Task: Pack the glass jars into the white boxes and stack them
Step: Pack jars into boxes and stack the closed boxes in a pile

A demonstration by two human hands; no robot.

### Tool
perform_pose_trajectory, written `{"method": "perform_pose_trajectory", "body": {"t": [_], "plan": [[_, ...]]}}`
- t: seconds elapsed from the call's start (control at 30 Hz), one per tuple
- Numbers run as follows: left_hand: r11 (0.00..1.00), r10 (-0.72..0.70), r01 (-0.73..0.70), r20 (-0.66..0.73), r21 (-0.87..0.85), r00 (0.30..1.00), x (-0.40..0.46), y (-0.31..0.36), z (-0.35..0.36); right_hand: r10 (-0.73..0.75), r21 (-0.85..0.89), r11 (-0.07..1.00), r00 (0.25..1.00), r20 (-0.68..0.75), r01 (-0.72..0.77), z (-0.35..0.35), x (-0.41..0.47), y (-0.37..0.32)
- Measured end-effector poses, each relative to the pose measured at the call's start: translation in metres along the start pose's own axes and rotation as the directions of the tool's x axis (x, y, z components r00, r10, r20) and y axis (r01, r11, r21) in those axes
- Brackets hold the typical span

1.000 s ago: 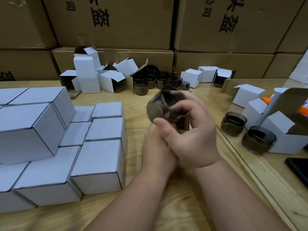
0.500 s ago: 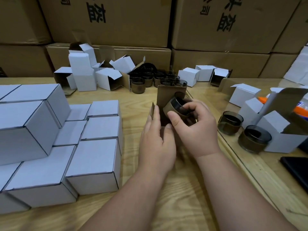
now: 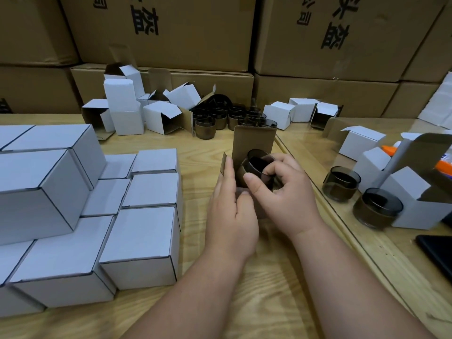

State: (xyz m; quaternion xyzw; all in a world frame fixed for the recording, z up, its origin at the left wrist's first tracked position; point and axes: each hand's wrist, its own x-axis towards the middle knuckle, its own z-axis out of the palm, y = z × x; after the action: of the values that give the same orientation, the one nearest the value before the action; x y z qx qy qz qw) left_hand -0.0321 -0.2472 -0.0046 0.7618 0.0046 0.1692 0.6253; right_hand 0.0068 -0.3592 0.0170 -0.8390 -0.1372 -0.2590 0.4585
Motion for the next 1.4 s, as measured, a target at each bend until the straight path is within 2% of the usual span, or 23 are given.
{"method": "perform_pose_trajectory", "body": {"t": [0.2, 0.57, 0.67, 0.73, 0.77, 0.83, 0.9, 0.93, 1.03, 1.13, 1.4], "plan": [[1.0, 0.016, -0.016, 0.013, -0.002, 1.0, -0.001, 0.0, 0.001, 0.004, -0.062, 0.998, 0.999, 0.045, -0.001, 0.0, 0.001, 0.002], [0.998, 0.054, -0.055, -0.043, -0.017, 0.998, -0.002, 0.0, 0.002, 0.028, -0.236, 0.972, 0.986, 0.164, 0.012, 0.001, 0.005, 0.007], [0.991, 0.137, -0.136, -0.097, 0.019, 0.986, -0.004, 0.003, 0.001, -0.002, -0.099, 0.995, 0.998, 0.059, 0.008, 0.001, 0.003, 0.004], [0.987, 0.162, -0.158, -0.117, 0.042, 0.98, -0.005, 0.004, 0.0, 0.042, 0.12, 0.992, 0.993, -0.109, -0.029, 0.001, 0.002, 0.002], [0.986, 0.166, -0.162, -0.127, 0.042, 0.978, -0.005, 0.003, 0.0, 0.119, 0.25, 0.966, 0.976, -0.183, -0.071, 0.0, 0.003, 0.003], [0.985, 0.171, -0.167, -0.137, 0.039, 0.976, -0.006, 0.003, 0.0, 0.35, 0.498, 0.845, 0.905, -0.242, -0.193, -0.004, 0.007, 0.005], [0.986, 0.164, -0.159, -0.136, 0.047, 0.977, -0.005, 0.004, 0.0, 0.537, 0.652, 0.688, 0.828, -0.162, -0.318, -0.007, 0.013, 0.009], [0.987, 0.16, -0.154, -0.137, 0.055, 0.978, -0.005, 0.004, 0.0, 0.579, 0.687, 0.627, 0.809, -0.097, -0.367, -0.007, 0.015, 0.012], [0.984, 0.16, -0.147, -0.134, 0.101, 0.978, -0.005, 0.002, 0.002, 0.59, 0.689, 0.537, 0.8, 0.105, -0.487, -0.003, 0.015, 0.017], [0.983, 0.156, -0.142, -0.121, 0.121, 0.98, -0.004, -0.002, 0.003, 0.503, 0.63, 0.581, 0.836, 0.221, -0.516, 0.0, 0.009, 0.017], [0.978, 0.168, -0.143, -0.172, 0.149, 0.971, 0.0, -0.005, 0.002, 0.3, 0.579, 0.743, 0.941, 0.159, -0.335, 0.005, 0.003, 0.012]]}}
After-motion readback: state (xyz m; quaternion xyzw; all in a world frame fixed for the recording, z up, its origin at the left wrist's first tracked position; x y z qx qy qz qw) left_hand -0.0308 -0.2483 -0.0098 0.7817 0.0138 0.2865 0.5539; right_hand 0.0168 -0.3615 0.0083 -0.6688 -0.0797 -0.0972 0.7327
